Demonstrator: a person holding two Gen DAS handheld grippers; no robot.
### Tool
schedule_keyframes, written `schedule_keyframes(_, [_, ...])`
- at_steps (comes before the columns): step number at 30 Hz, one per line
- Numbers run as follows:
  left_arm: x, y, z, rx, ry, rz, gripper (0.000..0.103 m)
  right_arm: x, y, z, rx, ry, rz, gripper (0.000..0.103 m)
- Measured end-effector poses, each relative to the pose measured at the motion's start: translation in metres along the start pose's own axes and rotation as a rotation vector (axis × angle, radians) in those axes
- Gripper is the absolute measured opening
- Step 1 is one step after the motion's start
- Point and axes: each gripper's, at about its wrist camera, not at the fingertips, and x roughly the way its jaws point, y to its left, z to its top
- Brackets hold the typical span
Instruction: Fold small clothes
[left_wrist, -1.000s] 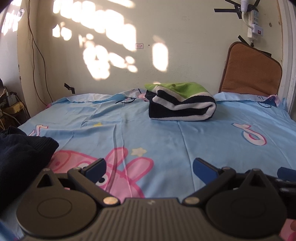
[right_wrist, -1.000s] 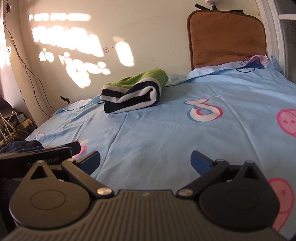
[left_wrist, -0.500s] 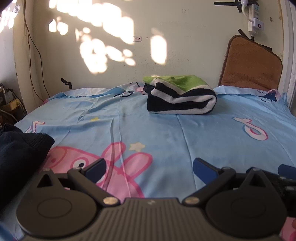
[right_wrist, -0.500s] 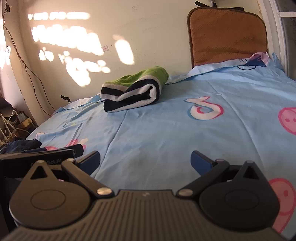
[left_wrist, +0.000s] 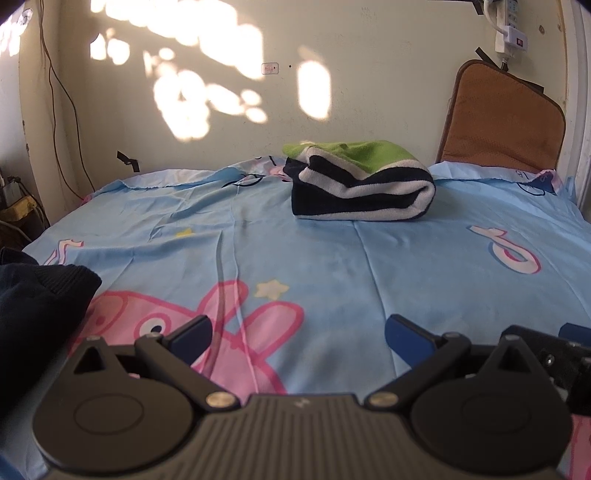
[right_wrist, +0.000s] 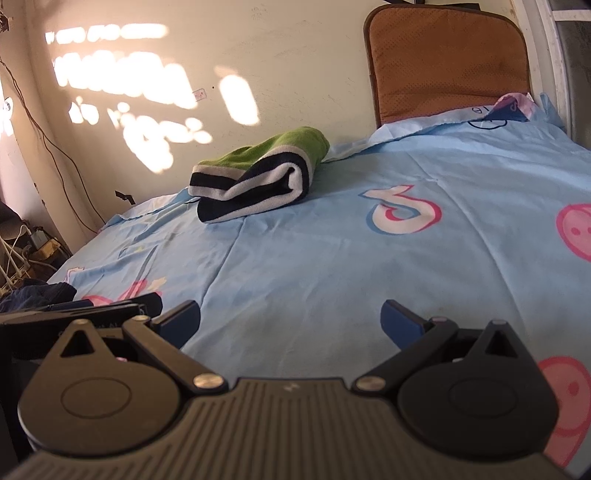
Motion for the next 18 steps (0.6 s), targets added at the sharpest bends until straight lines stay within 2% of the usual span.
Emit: schedule_keyframes(18, [-0.012,-0.008,0.002,0.039,-0.047,0.043,0.103,-0.006,0.0,0.001,-0.01,-0.013,0.015,0.103])
